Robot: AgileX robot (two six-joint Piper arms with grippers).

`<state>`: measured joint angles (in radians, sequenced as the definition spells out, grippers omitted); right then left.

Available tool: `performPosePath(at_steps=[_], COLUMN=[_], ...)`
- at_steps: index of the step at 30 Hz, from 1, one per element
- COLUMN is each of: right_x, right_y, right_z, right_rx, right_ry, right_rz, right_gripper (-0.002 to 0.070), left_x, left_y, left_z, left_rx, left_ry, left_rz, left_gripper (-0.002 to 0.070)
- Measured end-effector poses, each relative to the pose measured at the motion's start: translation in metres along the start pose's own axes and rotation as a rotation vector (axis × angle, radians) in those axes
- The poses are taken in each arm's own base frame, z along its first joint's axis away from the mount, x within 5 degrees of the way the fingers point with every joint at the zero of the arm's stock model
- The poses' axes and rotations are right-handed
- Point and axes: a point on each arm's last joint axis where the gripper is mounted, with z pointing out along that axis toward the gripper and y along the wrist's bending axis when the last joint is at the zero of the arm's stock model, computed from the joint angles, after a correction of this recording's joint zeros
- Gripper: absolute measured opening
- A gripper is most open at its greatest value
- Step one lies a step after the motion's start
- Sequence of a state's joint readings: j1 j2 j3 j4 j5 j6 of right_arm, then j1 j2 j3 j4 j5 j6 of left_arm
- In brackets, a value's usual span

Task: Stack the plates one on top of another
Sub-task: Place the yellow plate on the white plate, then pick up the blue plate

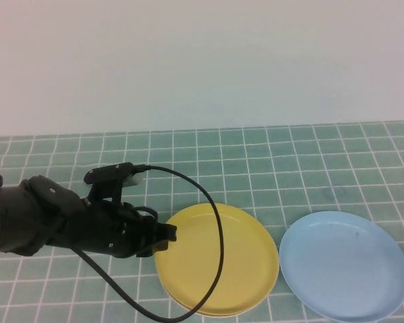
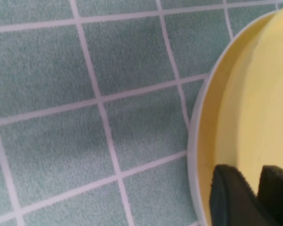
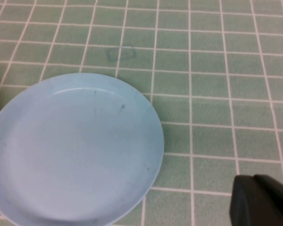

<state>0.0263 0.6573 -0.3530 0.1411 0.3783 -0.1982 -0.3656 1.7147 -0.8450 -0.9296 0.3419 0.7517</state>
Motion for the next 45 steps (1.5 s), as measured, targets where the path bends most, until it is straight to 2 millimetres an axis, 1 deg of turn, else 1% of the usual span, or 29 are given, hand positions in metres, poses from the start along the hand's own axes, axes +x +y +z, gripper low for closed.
performPosePath(at_steps=[2, 5, 13, 18, 23, 27, 29, 32, 34, 38, 41, 45], right_x=[0.0, 0.001, 0.005, 0.005, 0.005, 0.007, 0.008, 0.009, 0.009, 0.002, -0.006, -0.013], right_y=[0.0, 0.0, 0.0, 0.0, 0.0, 0.002, 0.003, 0.005, 0.007, 0.007, 0.006, 0.006], right_z=[0.001, 0.003, 0.016, 0.021, 0.022, 0.023, 0.026, 0.031, 0.035, 0.042, 0.046, 0.055], right_rx=[-0.001, -0.002, -0.01, -0.015, -0.017, -0.039, -0.057, -0.089, -0.106, -0.121, -0.124, -0.137], right_ry=[0.009, 0.021, 0.114, 0.127, 0.129, 0.162, 0.176, 0.2, 0.218, 0.239, 0.246, 0.287], right_rz=[0.0, 0.001, 0.006, 0.023, 0.015, 0.003, -0.012, -0.011, 0.008, 0.013, 0.013, 0.015], right_gripper=[-0.0001, -0.0001, -0.0001, -0.0001, -0.0001, 0.0008, 0.0034, 0.009, 0.0143, 0.0244, 0.0281, 0.0292], left_x=[0.0, 0.0, -0.001, -0.006, -0.008, -0.011, -0.014, -0.022, -0.028, -0.036, -0.032, -0.013], left_y=[0.0, 0.0, 0.0, -0.002, -0.002, -0.005, -0.008, -0.011, -0.014, -0.023, -0.03, -0.033], left_z=[0.0, 0.0, -0.001, -0.011, -0.016, -0.026, -0.035, -0.053, -0.069, -0.109, -0.136, -0.166], left_rx=[-0.005, -0.003, -0.003, -0.013, -0.036, -0.038, -0.044, -0.077, -0.097, -0.126, -0.146, -0.186], left_ry=[-0.005, -0.004, -0.009, -0.051, -0.067, -0.094, -0.129, -0.22, -0.3, -0.466, -0.539, -0.647], left_rz=[0.0, -0.002, 0.0, 0.017, 0.075, 0.106, 0.118, 0.152, 0.161, 0.194, 0.27, 0.311], left_gripper=[0.0146, 0.0157, 0.0159, 0.0121, 0.0062, 0.0021, 0.001, 0.0003, 0.0001, 0.0, 0.0, 0.0])
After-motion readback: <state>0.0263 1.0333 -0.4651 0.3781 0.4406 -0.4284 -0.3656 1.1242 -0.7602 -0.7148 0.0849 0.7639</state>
